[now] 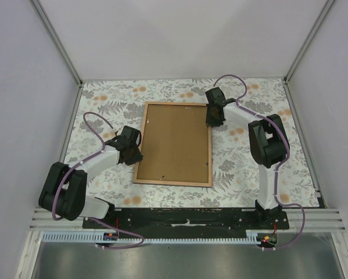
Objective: Put the photo into the frame
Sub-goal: Press the fastener onto the backboard.
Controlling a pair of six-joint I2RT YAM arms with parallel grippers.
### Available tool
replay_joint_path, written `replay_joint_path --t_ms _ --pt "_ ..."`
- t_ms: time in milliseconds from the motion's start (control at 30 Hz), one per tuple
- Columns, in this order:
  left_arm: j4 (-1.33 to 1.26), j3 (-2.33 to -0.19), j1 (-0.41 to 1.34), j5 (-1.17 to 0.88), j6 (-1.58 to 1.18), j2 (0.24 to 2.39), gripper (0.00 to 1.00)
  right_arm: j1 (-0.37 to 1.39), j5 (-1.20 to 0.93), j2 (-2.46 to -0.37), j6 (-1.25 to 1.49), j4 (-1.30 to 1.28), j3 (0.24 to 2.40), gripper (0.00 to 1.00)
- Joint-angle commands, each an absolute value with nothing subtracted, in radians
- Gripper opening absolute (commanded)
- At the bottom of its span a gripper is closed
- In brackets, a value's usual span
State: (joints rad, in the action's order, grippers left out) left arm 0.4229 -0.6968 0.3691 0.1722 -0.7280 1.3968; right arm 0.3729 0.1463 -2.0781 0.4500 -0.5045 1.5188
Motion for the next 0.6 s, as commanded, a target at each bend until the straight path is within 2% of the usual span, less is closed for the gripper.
replay_joint_path --t_ms 0,133,300,567 --pt "0.334 -0.644 0.364 0.262 -0.873 1.402 0.36 0.368 0.124 -2.066 0.428 -0.555 1.482 0.00" --pt "0.322 -0.605 0.362 0.313 -0.981 1.371 0.35 0.370 0.120 -2.057 0.422 -0.554 1.470 0.00" --pt "0.304 -0.572 0.377 0.366 -1.066 1.370 0.30 0.368 0.120 -2.043 0.408 -0.554 1.448 0.00" --pt "0.261 -0.563 0.462 0.449 -1.092 1.407 0.29 0.368 0.109 -2.026 0.390 -0.543 1.422 0.00"
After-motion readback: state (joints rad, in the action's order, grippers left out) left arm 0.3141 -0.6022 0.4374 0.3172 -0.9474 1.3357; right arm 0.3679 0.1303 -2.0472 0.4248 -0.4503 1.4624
